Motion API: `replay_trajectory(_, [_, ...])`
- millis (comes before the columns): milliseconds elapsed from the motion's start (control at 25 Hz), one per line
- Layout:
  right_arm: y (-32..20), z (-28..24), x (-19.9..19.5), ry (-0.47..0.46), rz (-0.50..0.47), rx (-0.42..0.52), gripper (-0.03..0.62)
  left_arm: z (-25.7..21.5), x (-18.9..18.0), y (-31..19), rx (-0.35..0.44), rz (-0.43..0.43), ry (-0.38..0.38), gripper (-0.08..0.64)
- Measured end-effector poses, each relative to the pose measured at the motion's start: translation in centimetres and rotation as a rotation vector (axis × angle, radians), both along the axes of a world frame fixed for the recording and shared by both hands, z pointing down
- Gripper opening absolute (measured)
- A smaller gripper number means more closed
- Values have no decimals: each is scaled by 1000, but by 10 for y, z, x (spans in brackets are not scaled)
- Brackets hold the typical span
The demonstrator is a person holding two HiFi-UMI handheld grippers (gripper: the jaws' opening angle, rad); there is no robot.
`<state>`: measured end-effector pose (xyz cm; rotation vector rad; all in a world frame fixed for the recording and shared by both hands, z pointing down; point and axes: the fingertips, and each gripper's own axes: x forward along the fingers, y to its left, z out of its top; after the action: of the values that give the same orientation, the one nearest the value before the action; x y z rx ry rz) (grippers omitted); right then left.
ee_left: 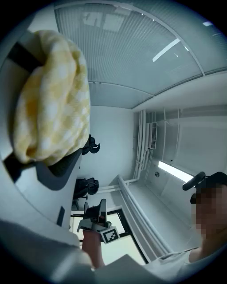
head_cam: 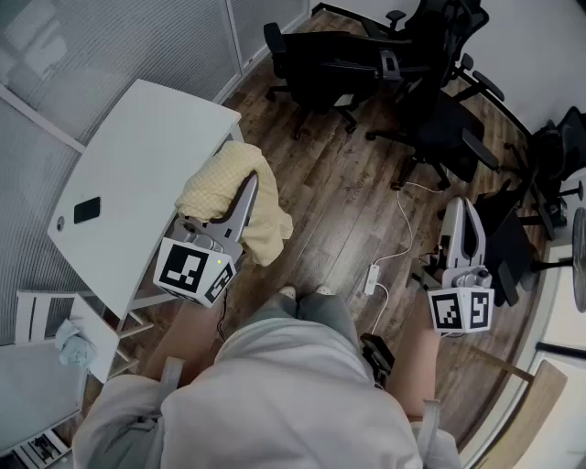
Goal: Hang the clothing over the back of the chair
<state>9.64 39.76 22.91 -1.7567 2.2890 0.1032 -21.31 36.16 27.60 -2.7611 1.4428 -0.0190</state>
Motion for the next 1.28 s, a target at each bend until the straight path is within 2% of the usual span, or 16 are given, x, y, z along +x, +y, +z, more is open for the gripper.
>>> replay_trajectory(520, [-9,-2,-10,21,-12,-1,21,-4,1,-14,9,-12,13,64])
replay_trajectory(760, [-18,-4,-18,-36,-51,-6,21,-4,4,-24,19,0,11,64])
replay_trajectory(1280, [-54,-14,-21,-57,-58,-7,21,-16,13,-61,32,19,32,64])
